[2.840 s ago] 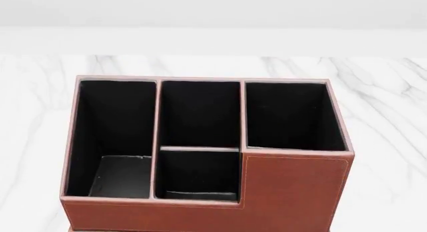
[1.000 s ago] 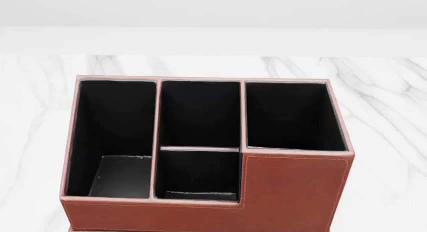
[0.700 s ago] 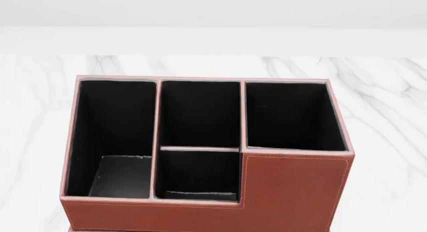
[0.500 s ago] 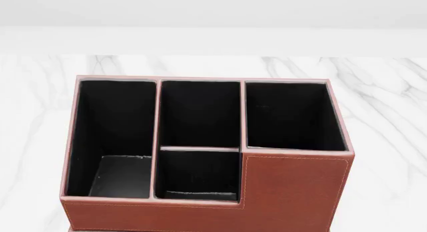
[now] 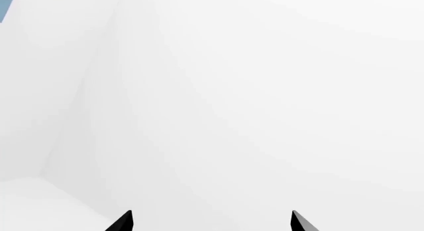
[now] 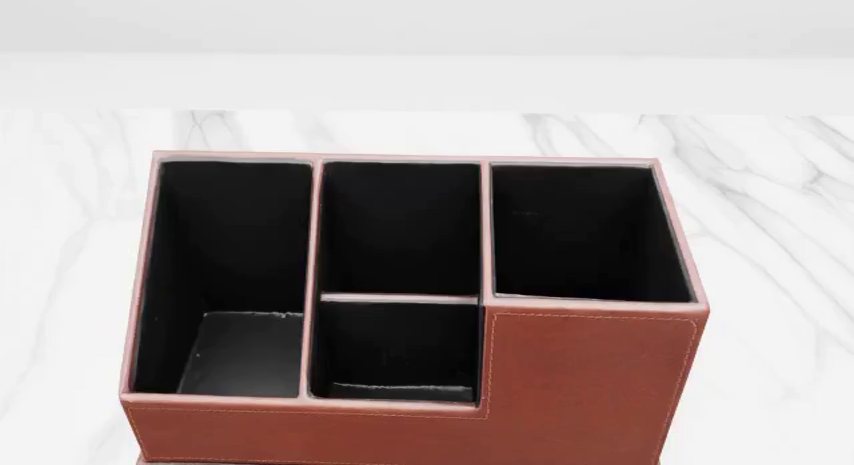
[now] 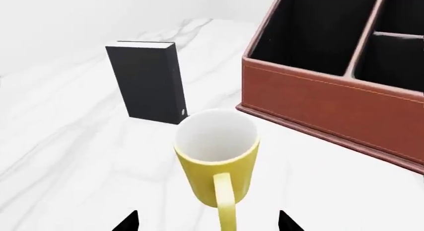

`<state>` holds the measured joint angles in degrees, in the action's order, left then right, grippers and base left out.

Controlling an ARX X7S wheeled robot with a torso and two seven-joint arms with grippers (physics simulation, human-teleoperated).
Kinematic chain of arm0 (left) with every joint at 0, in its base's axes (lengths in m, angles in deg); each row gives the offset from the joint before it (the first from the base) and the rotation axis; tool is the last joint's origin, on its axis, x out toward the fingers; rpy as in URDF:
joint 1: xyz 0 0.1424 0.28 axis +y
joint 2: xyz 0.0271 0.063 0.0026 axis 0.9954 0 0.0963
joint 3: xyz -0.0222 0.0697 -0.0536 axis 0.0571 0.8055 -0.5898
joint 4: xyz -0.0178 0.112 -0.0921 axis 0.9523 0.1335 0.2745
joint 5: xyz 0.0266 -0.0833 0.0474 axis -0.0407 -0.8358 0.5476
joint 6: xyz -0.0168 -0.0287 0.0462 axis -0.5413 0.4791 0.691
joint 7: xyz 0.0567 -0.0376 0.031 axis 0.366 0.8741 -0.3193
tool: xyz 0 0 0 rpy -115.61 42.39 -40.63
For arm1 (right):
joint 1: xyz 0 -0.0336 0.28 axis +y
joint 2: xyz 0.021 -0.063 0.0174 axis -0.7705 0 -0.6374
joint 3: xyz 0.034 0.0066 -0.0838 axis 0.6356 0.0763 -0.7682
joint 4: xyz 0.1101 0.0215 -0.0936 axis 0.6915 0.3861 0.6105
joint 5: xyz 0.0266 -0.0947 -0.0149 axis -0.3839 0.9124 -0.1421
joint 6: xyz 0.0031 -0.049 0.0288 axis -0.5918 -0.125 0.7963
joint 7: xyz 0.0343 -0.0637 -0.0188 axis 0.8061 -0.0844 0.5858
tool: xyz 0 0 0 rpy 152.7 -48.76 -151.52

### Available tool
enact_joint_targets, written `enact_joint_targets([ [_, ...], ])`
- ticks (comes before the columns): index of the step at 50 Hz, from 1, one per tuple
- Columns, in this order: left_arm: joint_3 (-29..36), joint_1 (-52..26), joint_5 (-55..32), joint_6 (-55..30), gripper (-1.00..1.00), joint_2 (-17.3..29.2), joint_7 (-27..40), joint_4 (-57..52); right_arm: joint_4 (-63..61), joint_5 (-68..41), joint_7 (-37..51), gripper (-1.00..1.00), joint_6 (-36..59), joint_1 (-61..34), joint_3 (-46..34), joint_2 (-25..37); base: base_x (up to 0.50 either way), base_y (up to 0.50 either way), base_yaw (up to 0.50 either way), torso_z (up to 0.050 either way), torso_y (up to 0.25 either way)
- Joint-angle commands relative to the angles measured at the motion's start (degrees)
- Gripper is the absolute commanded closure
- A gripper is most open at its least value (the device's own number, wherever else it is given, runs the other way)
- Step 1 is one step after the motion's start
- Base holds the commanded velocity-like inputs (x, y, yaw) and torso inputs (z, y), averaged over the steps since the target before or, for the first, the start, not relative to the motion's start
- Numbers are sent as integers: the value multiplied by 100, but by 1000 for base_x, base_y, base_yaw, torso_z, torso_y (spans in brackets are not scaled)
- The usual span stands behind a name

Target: Pick up the yellow and white mug and place it to the right of the caddy.

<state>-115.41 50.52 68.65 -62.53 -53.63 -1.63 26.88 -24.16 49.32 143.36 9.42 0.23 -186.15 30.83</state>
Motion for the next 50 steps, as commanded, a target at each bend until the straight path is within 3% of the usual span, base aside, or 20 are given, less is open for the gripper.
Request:
enact_joint_targets([
  [1, -38, 0, -34, 13, -100, -2, -7, 0, 455, -393, -420, -100, -180, 109, 82, -91, 0, 0, 0, 0, 0],
  [50, 18, 0, 29, 9, -100, 0, -27, 0, 1590, -1073, -1209, -100, -268, 214, 482, -396, 0, 0, 0, 0, 0],
])
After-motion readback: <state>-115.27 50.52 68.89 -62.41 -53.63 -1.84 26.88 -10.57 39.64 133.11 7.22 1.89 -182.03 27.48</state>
